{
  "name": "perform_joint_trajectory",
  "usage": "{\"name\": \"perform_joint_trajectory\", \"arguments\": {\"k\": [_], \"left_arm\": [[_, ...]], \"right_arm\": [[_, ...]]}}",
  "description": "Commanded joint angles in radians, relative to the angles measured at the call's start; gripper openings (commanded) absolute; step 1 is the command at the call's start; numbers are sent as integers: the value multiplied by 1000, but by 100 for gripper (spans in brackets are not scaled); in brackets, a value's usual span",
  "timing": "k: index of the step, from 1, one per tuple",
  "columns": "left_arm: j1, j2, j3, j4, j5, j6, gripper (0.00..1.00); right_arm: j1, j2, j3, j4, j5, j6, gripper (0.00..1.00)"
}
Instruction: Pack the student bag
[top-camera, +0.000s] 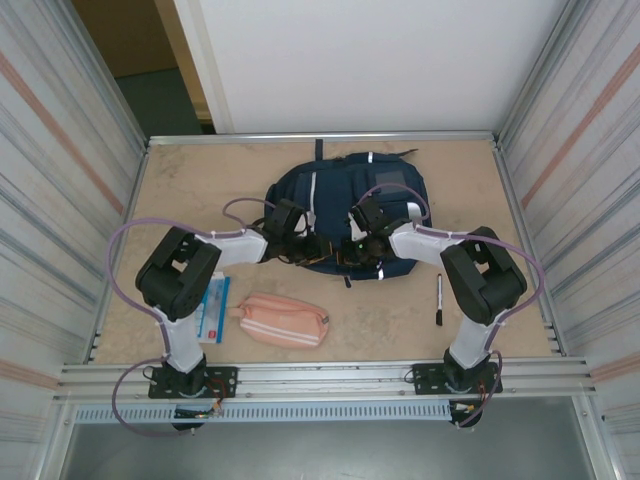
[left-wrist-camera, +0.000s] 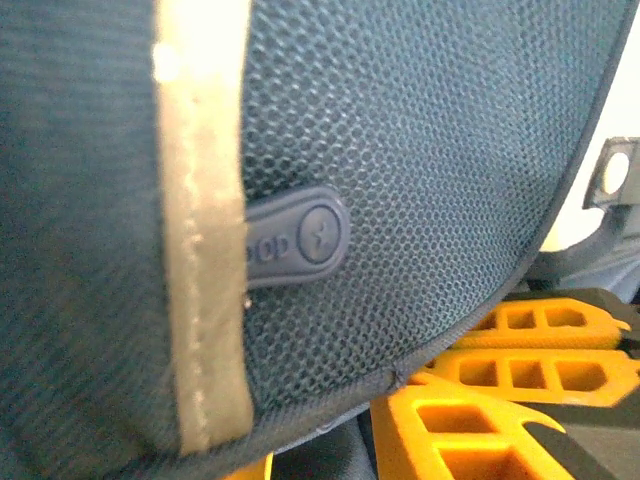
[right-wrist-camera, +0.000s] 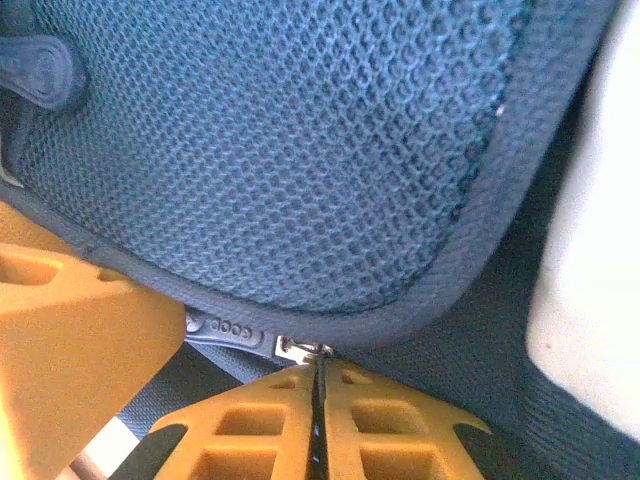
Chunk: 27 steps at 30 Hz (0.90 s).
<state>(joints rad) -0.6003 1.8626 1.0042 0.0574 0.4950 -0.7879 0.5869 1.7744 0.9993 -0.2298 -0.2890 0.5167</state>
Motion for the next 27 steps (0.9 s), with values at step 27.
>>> {"name": "perform_joint_trajectory", "arguments": {"k": [27], "left_arm": [[-47,-38,70,-227,-18,216,0]], "right_arm": [[-42,-175,-90,-12,-12,-37,37]]}}
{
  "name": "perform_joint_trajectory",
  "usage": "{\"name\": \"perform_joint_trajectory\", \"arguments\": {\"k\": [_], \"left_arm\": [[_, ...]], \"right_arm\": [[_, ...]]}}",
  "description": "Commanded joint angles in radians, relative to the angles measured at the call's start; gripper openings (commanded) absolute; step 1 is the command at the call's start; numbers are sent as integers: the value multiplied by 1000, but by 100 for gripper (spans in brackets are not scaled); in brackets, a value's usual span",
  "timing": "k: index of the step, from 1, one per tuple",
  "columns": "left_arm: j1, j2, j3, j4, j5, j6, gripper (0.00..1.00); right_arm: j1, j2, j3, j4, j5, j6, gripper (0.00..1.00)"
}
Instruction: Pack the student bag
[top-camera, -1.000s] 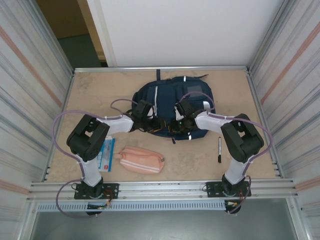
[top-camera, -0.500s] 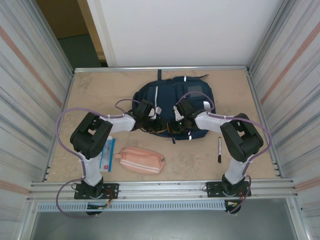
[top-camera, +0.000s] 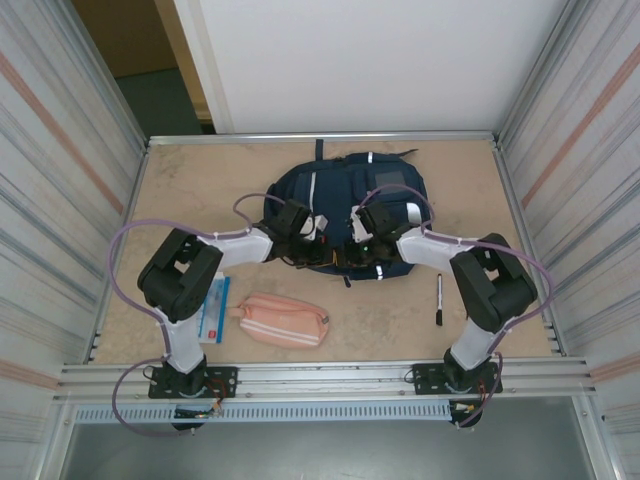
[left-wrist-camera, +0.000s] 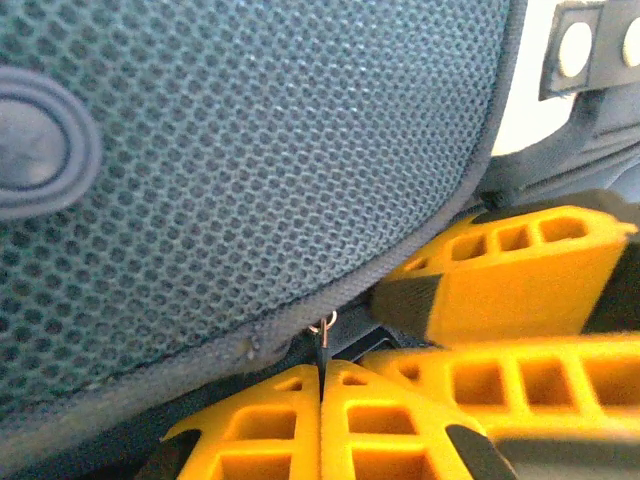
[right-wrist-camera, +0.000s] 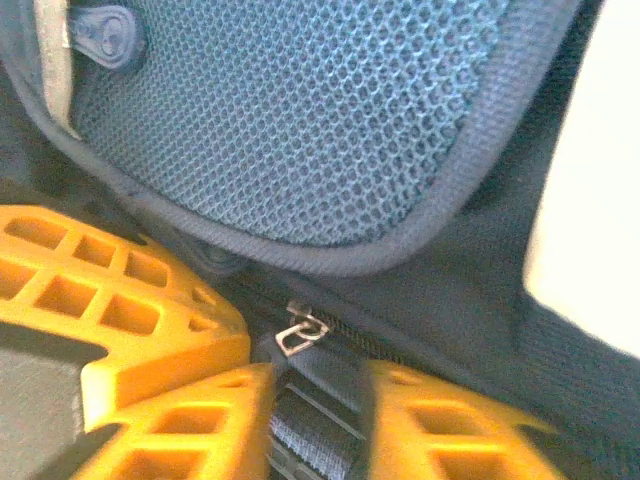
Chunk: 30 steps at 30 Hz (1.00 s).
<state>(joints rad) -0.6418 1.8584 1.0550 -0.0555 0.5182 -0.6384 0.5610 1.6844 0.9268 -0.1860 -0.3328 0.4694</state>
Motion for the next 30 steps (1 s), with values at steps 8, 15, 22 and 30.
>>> {"name": "perform_joint_trajectory", "arguments": {"k": [8,15,22,30], "left_arm": [[-6,-125,-1,-98,-24,17,0],[-14,-208,-2,-134,-30,-2,0],[27,-333,-24,-267,-134,96,0],[150,-533,-173,-299,-179,206,0]], "right_arm": [[-26,-290,-38,-243,213,103,47],[-3,-372,-128,-237,43,235,48],[-45,-298,-206,-162,103,245,48],[-211,-258,-174,-182,74,102,47]]}}
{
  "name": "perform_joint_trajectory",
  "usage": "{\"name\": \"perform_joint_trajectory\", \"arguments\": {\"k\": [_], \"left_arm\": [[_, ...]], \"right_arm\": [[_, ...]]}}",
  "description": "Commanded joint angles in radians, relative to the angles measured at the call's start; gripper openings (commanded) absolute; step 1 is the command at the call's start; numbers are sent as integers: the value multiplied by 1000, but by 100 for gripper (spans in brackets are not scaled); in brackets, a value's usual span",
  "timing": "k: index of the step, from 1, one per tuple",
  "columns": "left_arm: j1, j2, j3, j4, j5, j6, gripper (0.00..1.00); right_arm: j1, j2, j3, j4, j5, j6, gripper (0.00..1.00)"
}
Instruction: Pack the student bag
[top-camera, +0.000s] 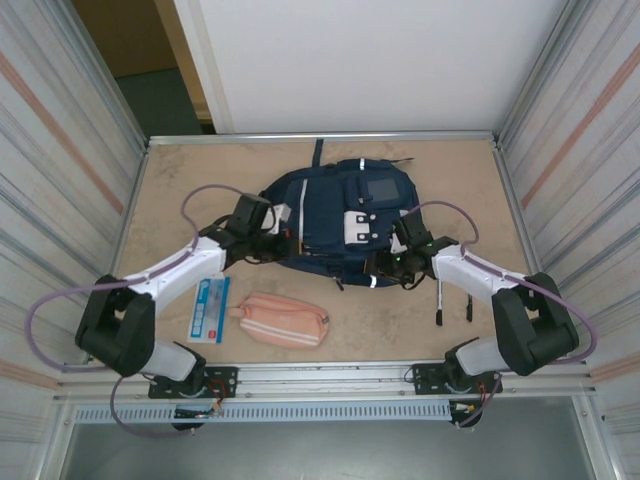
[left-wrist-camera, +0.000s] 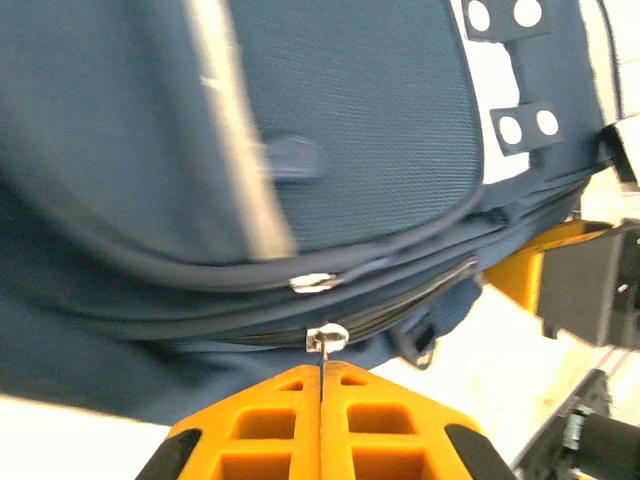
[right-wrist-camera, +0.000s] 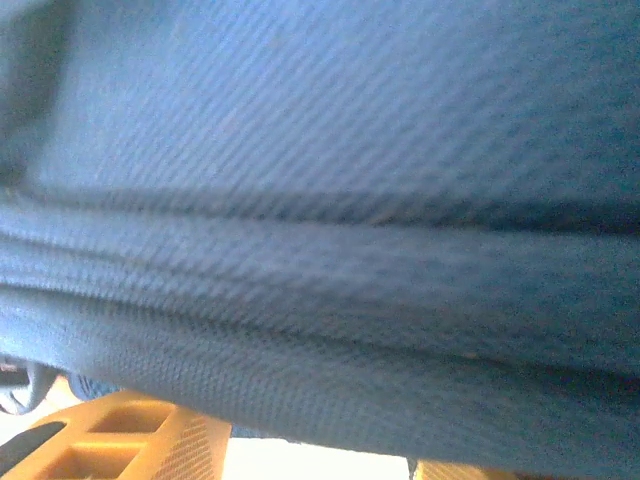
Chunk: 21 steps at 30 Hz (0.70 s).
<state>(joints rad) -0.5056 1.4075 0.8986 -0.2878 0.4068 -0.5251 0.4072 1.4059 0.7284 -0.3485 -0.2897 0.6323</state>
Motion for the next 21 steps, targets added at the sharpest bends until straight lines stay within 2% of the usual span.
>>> {"name": "perform_joint_trajectory", "arguments": {"k": [1,3,5,8,14,17,21], "left_arm": [[16,-100,-24,-80,-111,109,0],[29,-117,-37,-95,-142,123,0],[42,-120,-37,-110,-118,123,0],[32,-118,-36,-77,-47,91,0],[-80,-72,10,1,-58,21,0],[-131,-50,54,34,-42,-7,0],[-173,-26,106,46,-27,-50,0]], "right_arm": [[-83,28,25,-13,27,-68,47],[-125,51,40,-16,2,-75,47],[-150,68,76,-54,-59,-81,47],[-137,32,96,-78,-122,-60,47],[15,-129,123,-110,-70,1,49],[106,-181,101,-37,-62,-64,50],[202,-175,110,-3,2,-117,51]]}}
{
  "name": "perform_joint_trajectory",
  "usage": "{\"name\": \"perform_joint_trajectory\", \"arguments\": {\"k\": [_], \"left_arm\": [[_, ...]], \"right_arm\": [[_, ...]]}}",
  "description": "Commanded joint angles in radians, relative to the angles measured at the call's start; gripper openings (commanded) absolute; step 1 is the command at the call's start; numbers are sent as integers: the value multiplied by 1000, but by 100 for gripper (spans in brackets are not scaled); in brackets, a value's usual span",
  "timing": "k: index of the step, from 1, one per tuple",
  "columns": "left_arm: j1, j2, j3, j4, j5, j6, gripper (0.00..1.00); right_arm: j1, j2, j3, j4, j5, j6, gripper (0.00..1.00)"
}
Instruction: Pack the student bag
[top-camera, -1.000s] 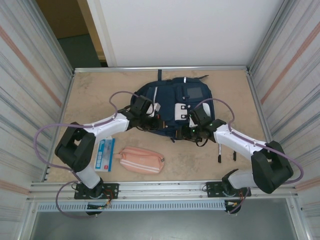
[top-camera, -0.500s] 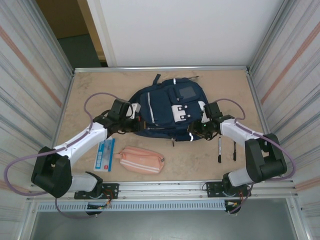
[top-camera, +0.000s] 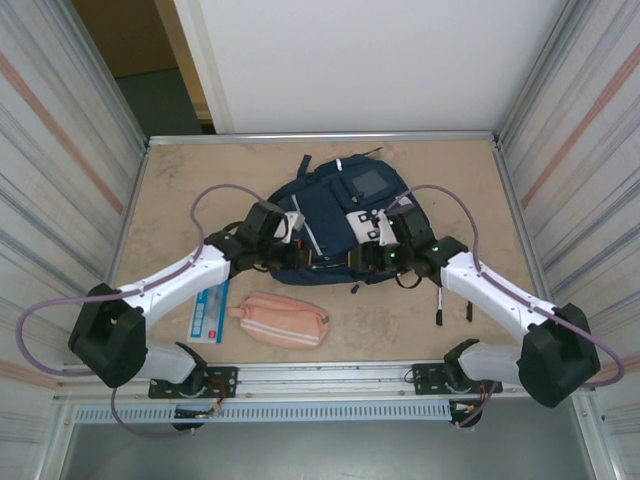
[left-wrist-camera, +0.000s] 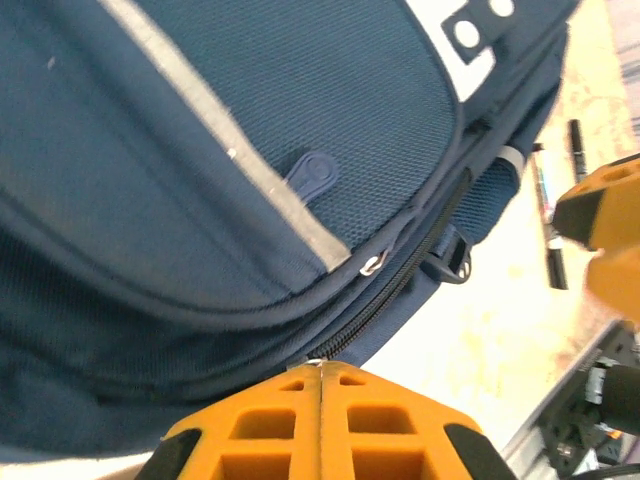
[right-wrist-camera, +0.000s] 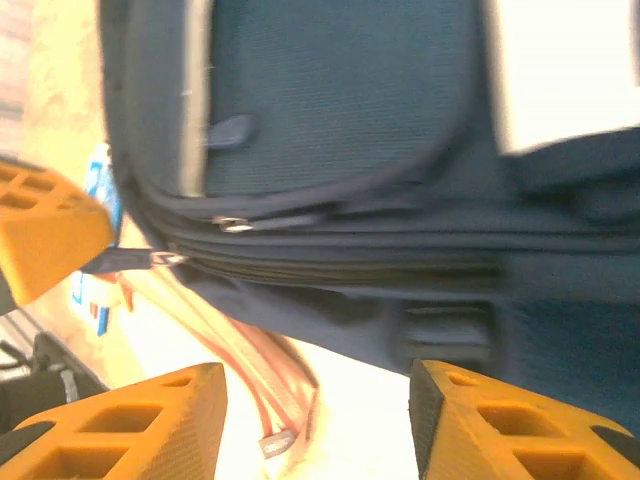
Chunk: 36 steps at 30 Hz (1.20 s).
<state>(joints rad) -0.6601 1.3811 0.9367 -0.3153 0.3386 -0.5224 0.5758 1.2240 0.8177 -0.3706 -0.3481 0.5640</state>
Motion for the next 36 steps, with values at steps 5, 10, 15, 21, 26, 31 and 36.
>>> {"name": "perform_joint_trajectory", "arguments": {"k": [5,10,15,21,26,31,36], "left_arm": [[-48,17,43,179,48,-113,0],[-49,56,38,189,83,-123,0],[-78,54,48,20,-11,-70,9],[-173,75,63,-81,-167,-87,26],[-160,15,16,-115,-317,-113,42],[-52,-50,-65,-95,-280,-203,44],[5,-85,-156,-34,-288,-223,45]], "right_arm": [[68,81,20,87,133,199,55],[125,93,-30,170,208,551,59],[140,-8,0,6,400,548,62],[45,-18,-36,77,96,237,56],[29,77,58,-65,-8,-115,57],[79,202,141,-167,68,308,59],[200,178,25,64,127,718,55]]}}
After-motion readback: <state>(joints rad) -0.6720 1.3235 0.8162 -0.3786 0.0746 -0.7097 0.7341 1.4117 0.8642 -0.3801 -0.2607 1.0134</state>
